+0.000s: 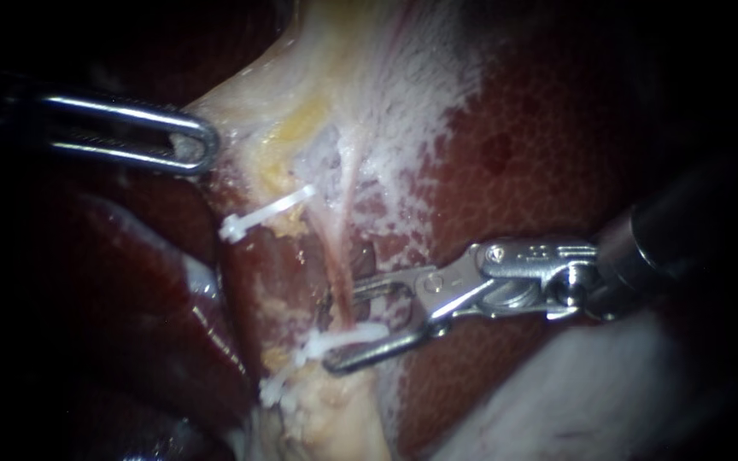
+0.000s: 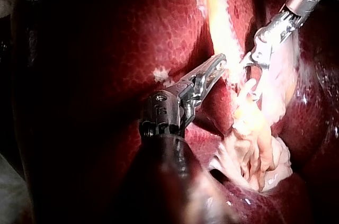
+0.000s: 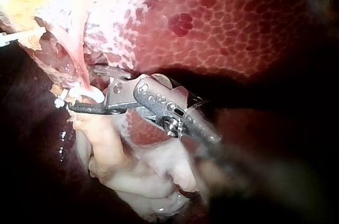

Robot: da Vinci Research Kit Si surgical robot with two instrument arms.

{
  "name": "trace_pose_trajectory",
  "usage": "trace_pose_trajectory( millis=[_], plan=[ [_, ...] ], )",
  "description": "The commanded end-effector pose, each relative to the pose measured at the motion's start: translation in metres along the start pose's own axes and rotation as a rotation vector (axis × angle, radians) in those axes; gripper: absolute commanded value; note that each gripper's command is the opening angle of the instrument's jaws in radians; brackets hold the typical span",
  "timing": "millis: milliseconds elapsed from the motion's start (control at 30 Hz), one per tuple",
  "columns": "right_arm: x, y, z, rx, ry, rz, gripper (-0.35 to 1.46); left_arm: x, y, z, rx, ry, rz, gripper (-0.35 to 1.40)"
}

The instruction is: Going back first clip right tube

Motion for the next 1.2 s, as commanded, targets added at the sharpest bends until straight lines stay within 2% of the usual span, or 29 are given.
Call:
trace_pose_trajectory(
  millis=[33,100,233,367,767,967,1200],
  plan=[
    [0.0,-0.0002,-0.0002,0.002,-0.001,0.0,0.55,0.0,0.0,0.0,0.0,0.0,0.0,-0.35],
    [-0.0002,-0.0006,-0.0006,0.005,-0.001,-0.001,0.58,0.0002,0.0,0.0001,-0.001,-0.001,0.001,-0.35],
    [-0.0004,-0.0018,-0.0017,-0.048,0.01,-0.001,0.6,0.0006,0.0,0.0004,-0.004,-0.002,0.003,-0.35],
    [-0.0002,-0.0027,-0.0036,-0.064,0.016,0.011,0.6,0.0008,0.0001,0.0006,-0.008,-0.004,0.005,-0.35],
    [0.0021,-0.0035,-0.0109,-0.119,0.027,-0.018,0.6,0.0019,0.0006,0.0013,-0.001,-0.001,0.011,-0.35],
    [0.0032,-0.0039,-0.013,-0.12,0.027,-0.036,0.6,0.0023,0.0009,0.0018,0.0,-0.001,0.014,-0.35],
    [0.0038,-0.0043,-0.0138,-0.116,0.026,-0.043,0.6,0.0028,0.0014,0.0024,0.002,-0.003,0.017,-0.35]
  ],
)
